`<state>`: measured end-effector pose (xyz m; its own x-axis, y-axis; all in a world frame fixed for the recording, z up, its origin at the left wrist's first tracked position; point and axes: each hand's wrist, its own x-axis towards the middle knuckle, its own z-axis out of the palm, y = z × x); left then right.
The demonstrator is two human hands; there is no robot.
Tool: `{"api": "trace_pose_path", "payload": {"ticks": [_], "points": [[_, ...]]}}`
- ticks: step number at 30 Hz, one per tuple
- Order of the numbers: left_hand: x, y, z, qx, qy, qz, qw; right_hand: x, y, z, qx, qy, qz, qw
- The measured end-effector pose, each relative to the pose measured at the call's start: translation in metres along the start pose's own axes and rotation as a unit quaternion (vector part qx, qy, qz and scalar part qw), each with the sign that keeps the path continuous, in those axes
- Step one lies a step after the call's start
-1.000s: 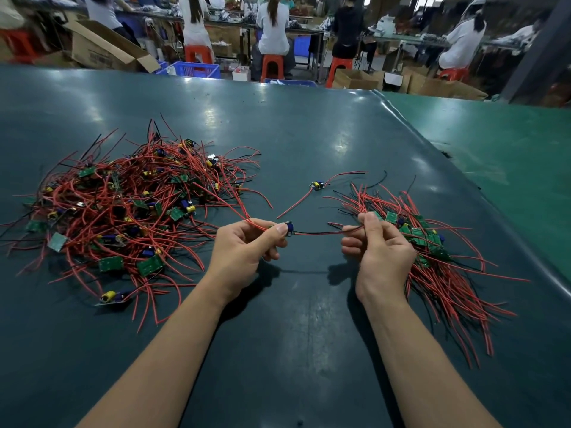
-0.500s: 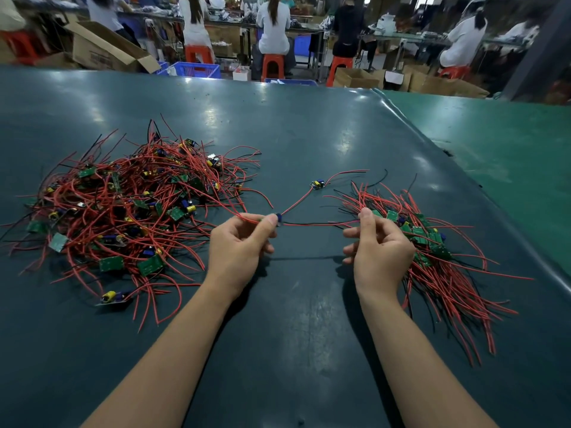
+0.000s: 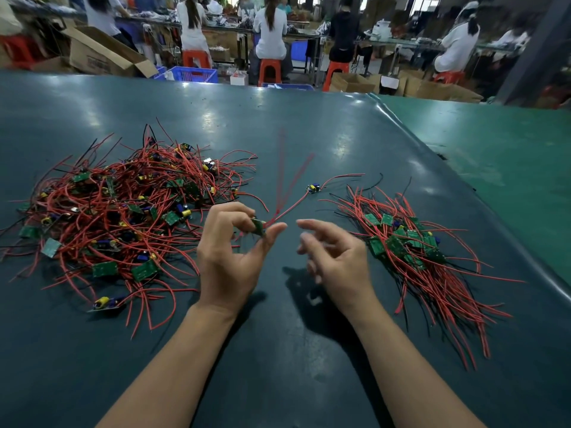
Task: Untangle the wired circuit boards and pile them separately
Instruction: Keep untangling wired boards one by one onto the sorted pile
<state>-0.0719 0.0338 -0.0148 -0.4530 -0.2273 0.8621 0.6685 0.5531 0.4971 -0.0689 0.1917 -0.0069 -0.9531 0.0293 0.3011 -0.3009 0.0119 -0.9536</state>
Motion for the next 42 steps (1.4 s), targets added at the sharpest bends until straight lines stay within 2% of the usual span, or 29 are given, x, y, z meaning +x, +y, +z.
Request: {"api": "trace_pose_path", "payload": {"ticks": [1,3,7,11,16,21,27,31,35,36,37,39,41,42], "points": [[0.000,0.000,0.000,0.008,-0.019,0.023,1.000,-0.003,0.000,0.004,0.028,-0.048,0.008,0.998],[0.000,-0.001,0.000,0.023,-0.066,0.060,0.996,-0.007,0.000,0.008,0.097,-0.091,0.036,0.990],[0.000,0.001,0.004,0.026,-0.153,0.109,0.982,0.000,-0.001,0.007,0.164,-0.030,0.106,0.980],[-0.003,0.002,0.009,0.015,-0.193,0.069,0.979,0.007,0.001,0.000,0.182,0.018,0.117,0.976],[-0.004,0.003,0.012,0.059,-0.199,0.070,0.976,0.010,0.005,-0.001,0.154,0.099,0.117,0.976],[-0.002,0.004,0.013,0.069,-0.219,0.074,0.971,0.021,0.002,-0.015,0.211,0.227,0.126,0.942],[-0.002,0.002,0.010,0.077,-0.220,0.082,0.969,0.023,0.001,-0.031,0.206,0.336,0.084,0.915],[-0.002,0.003,0.010,0.109,-0.209,0.098,0.967,0.025,0.002,-0.032,0.145,0.393,0.032,0.908],[-0.002,0.000,0.005,0.077,-0.153,0.038,0.984,0.028,-0.001,-0.045,0.205,0.457,0.013,0.866],[-0.001,0.000,0.004,0.071,-0.123,0.020,0.990,0.027,0.000,-0.044,0.210,0.437,0.024,0.874],[0.000,0.001,0.003,0.070,-0.096,0.012,0.993,0.024,0.001,-0.039,0.202,0.384,0.043,0.900],[0.000,0.003,0.003,0.061,-0.078,0.031,0.995,0.013,0.001,-0.019,0.155,0.190,0.108,0.963],[-0.001,0.007,0.005,0.017,-0.117,0.063,0.991,0.004,0.001,-0.002,0.123,-0.013,0.149,0.981],[-0.001,0.009,0.006,-0.004,-0.143,0.073,0.987,0.002,0.000,0.002,0.122,-0.063,0.143,0.980]]}}
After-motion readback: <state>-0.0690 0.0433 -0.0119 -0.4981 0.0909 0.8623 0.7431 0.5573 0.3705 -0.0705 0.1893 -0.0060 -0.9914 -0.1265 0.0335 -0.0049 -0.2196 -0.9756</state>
